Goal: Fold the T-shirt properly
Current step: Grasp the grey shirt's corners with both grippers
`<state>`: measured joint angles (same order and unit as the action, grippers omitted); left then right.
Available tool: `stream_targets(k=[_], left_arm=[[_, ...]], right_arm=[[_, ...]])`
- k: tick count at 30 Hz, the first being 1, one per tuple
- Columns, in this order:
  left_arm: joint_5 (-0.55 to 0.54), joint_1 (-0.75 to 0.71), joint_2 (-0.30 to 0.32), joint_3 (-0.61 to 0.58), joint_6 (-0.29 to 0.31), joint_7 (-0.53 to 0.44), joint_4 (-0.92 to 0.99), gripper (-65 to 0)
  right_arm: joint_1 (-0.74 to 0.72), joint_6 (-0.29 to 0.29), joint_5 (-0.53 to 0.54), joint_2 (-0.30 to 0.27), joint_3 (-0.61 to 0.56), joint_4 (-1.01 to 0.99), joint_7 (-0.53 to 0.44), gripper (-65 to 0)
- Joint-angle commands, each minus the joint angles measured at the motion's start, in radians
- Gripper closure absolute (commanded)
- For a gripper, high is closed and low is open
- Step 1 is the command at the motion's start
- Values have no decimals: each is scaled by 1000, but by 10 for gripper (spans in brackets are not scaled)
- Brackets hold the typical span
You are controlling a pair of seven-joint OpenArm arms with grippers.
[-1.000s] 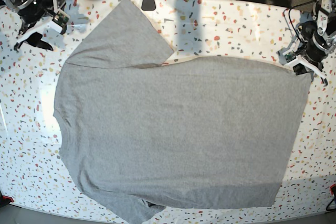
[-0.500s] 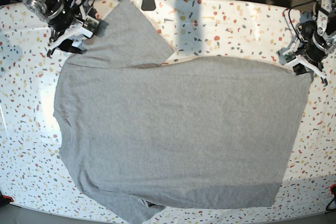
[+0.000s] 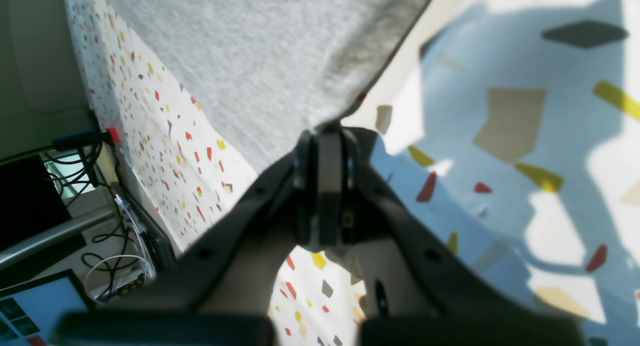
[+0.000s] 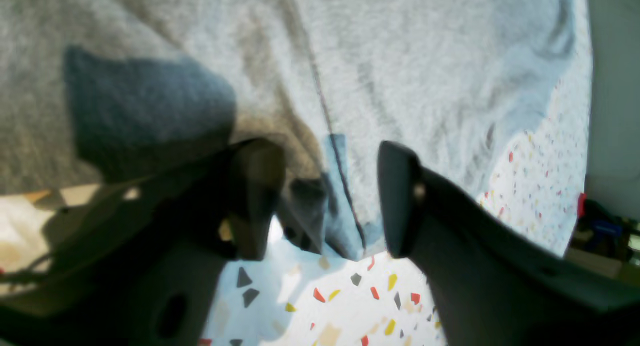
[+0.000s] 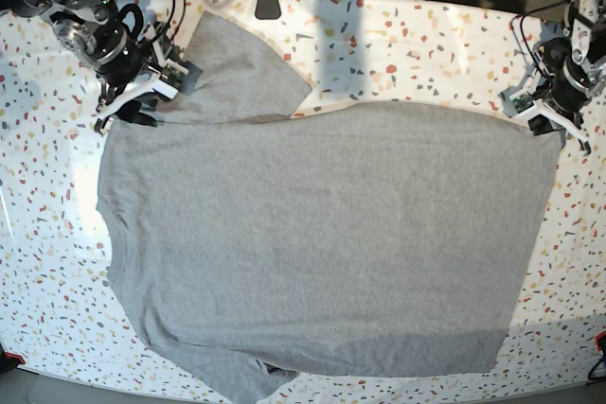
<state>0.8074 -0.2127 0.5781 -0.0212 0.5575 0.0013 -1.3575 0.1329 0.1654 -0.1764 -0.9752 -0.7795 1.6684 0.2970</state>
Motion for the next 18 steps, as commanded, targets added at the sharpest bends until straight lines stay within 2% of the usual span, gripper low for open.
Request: stream_targets(k=[1,9,13,16,18], left_arm=[[21,-1,4,-6,55,70,15,0],[1,-1,4,-6,56,71,15,0],[-103,-3,4,-6,56,72,15,0],[-221,-3,5,-6,54,93,15,0],[-329,-4,5,-6,38,123,15,0]], right_arm=[[0,35,19,-14,-1,-6,35,-259],[0,37,20,-14,-1,-6,127,0],[0,32,20,-14,0,1,127,0],[1,-46,21,-17,0,19,128,0],[3,-77,34,-30,0,50,131,0]])
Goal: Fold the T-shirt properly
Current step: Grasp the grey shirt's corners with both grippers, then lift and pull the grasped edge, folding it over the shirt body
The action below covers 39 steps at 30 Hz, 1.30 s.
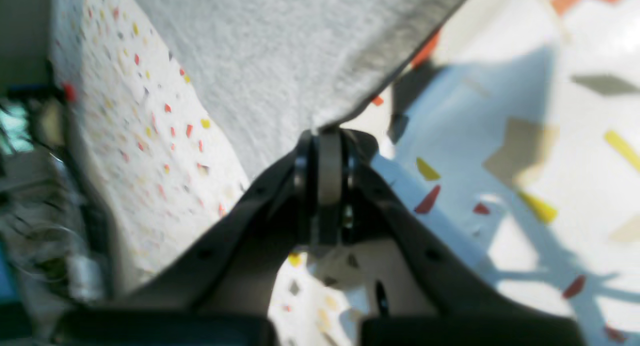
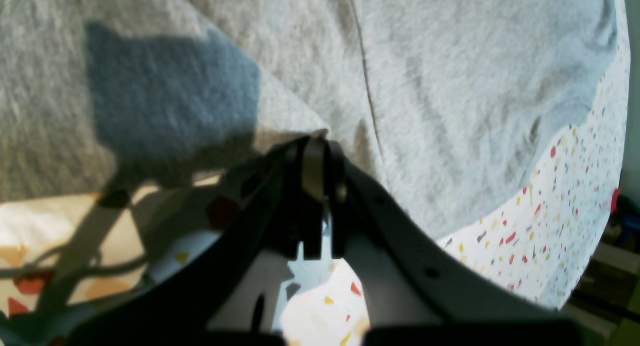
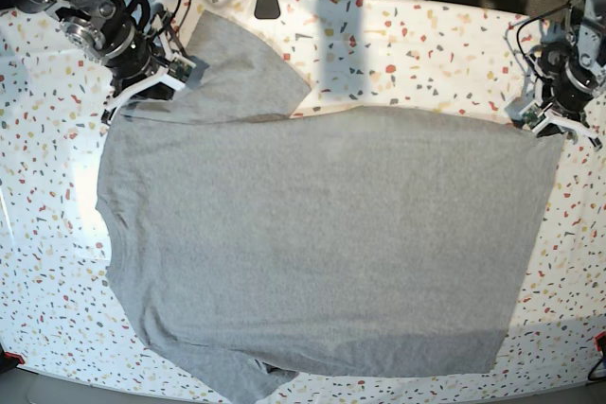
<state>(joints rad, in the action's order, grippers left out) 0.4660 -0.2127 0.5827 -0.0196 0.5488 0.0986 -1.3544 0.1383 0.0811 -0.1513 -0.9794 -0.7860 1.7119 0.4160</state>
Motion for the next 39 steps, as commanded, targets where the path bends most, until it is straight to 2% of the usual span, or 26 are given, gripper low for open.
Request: stream_targets(k=[1,6,9,13,17,19,22,25,30,32,35,39], left_arm=[[-42,-6,2,-7,37,43,12,0],[-282,-58,60,-7,8,26,-16,0],[-348,-120,99,-5,-14,25,-76,0],[-363,-214,110,-5,-53,32,-167,0],[-362,-303,110,-5,-129,32,-223,0],[-362,-342,110,-1,-146,32,-244,0],[-363,-404,107,35,-146,32,-274,0],[-363,-473,82,120,-145,23,-315,0],[-362,-571,9,291,-113,-77,-396,0],[-362,-569,-15,338,-99,-101,-404,0],[-363,-534,-37,377,-100,-107,-404,0],[-364,-477,-37,380,-100,-107,-404,0]], right_arm=[[-2,3,14,-37,7,29,13,0],[21,-56,31,-116,7,159,76,0],[48,-95,31,-165,7,225,106,0],[105,-129,20,-198,7,286,148,0],[181,-173,-16,-201,7,327,181,0],[222,-193,-45,-200,7,344,188,0],[285,-226,-87,-200,7,375,213,0],[340,-246,-124,-200,7,412,240,0],[382,-267,-175,-200,7,476,268,0],[378,-292,-202,-200,19,497,269,0],[361,-316,-179,-193,78,504,274,0],[355,-316,-76,-192,199,504,262,0]])
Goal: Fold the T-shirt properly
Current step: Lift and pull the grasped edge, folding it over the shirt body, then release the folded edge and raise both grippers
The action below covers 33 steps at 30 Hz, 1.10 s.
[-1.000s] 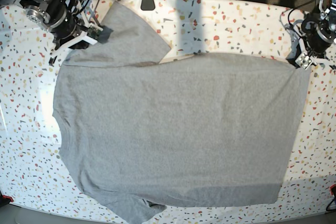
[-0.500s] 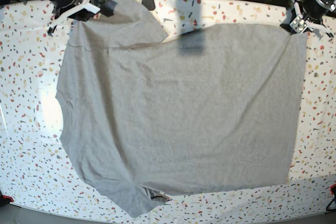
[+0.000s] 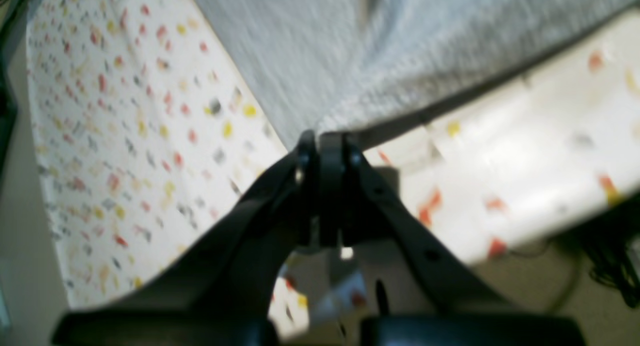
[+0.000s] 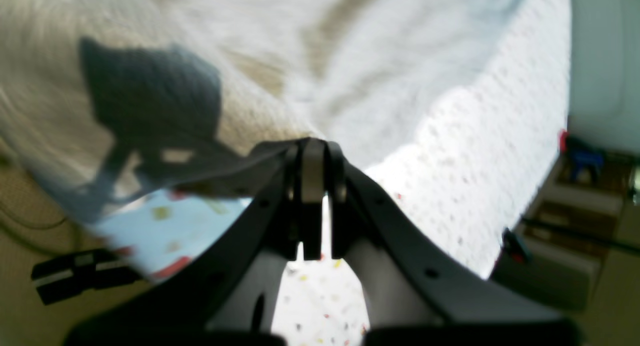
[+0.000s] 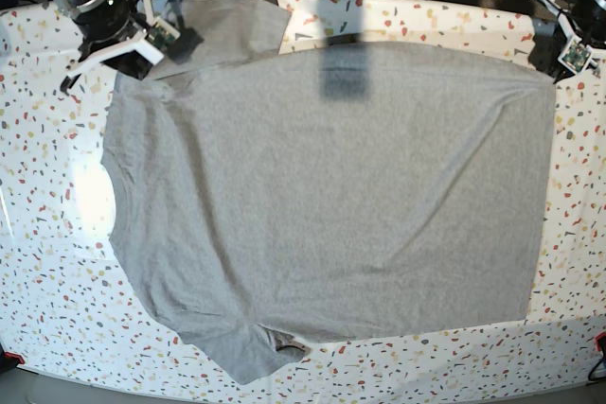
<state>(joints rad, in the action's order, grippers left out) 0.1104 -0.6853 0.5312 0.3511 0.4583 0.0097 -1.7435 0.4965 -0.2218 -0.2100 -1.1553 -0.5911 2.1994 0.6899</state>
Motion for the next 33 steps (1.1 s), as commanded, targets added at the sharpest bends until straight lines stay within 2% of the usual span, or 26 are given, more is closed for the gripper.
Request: stream_targets(k=[1,4,6,8,11,14,17,22,26,28,33], left_arm=[[-11,14,15,9,-10,-17,-15,0],[-38,68,15,8,-10,16,-12,0],[-79,112,15,8,-9,52,1,0],[-119,156,15,8,-9,78,22,0],[-142,209,15,7,-4,80,60,0],[-142,249,15,7,6,80,94,0],[-145,285,15,6,10,80,131,0],[-145,335,15,6,10,79,183,0],[-146,382,14,3,10,75,214,0],[-145,406,15,-8,10,80,230,0],[-131,478,15,-86,11,80,325,0]], right_arm=[[-3,-13,7,-16,35,14,-18,0],[-3,-10,68,-4,123,-12,-35,0],[-3,6,103,35,182,-58,-78,0],[-3,48,150,92,238,-120,-161,0],[-37,153,198,195,296,-214,-264,0],[-122,220,269,273,309,-286,-274,0],[-212,262,332,316,309,-336,-276,0],[-323,329,429,330,309,-381,-275,0],[-374,336,459,330,308,-411,-277,0],[-396,358,476,330,308,-443,-286,0],[-441,374,510,331,307,-508,-310,0]])
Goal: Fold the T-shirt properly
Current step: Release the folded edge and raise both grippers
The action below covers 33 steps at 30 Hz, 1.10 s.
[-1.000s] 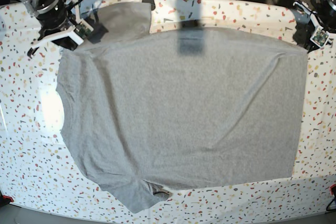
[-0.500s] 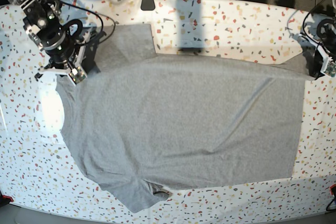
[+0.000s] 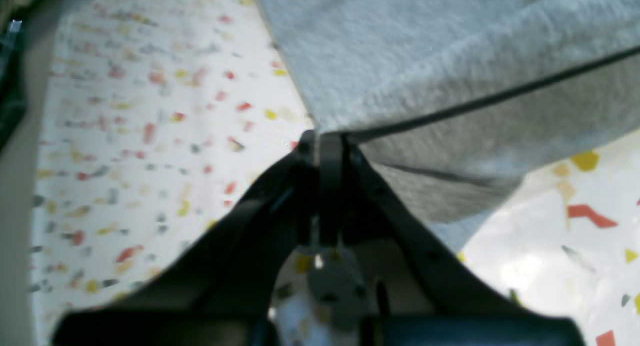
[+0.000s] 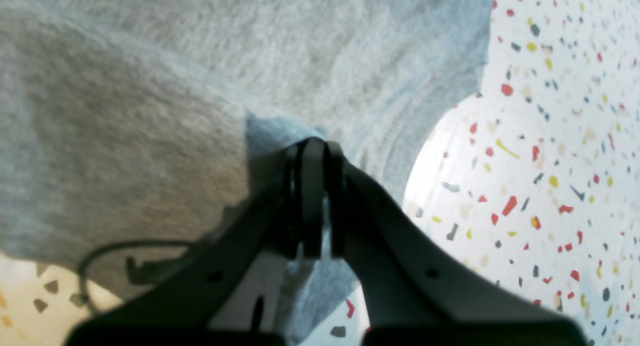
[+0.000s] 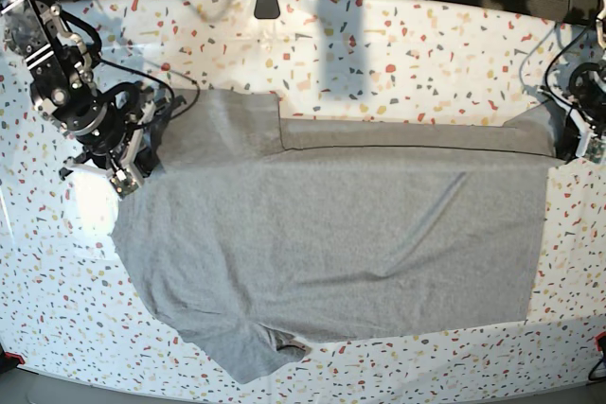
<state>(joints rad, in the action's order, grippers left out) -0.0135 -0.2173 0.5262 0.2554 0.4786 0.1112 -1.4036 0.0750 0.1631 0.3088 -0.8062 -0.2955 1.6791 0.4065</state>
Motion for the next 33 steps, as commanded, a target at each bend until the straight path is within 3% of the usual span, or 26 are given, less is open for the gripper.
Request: stream_targets(k=[1,12,15,21,24,25,27,29,33], left_arm=[[8,30,20,-12,-11,-22,9,0],[50,213,20,-68,-11,-21,181,0],[51,218,20,-68,-10,-21,182,0],[51,218,21,-68,-11,-7,181,0],[93,219,28,-68,-20,-8,181,-210],[117,221,29,-68,-41,-6,181,-240],[170,220,40,-68,-103,-6,181,-241],[189,220,58,-68,-116,6,180,-241],[189,219,95,-68,-106,64,175,-241]], right_arm=[[-27,-10,-9,-19,12,5,-26,0],[-137,48,66,-16,-6,-143,-52,0],[-197,77,66,-16,-60,-198,-52,0],[-309,76,62,-16,-218,-283,-42,0],[-345,76,62,-17,-242,-292,-5,0],[-352,74,62,-18,-240,-292,-2,-20],[-365,72,63,-22,-239,-292,-2,-141],[-380,68,67,-25,-239,-292,-2,-212],[-388,65,73,-40,-239,-285,3,-216]])
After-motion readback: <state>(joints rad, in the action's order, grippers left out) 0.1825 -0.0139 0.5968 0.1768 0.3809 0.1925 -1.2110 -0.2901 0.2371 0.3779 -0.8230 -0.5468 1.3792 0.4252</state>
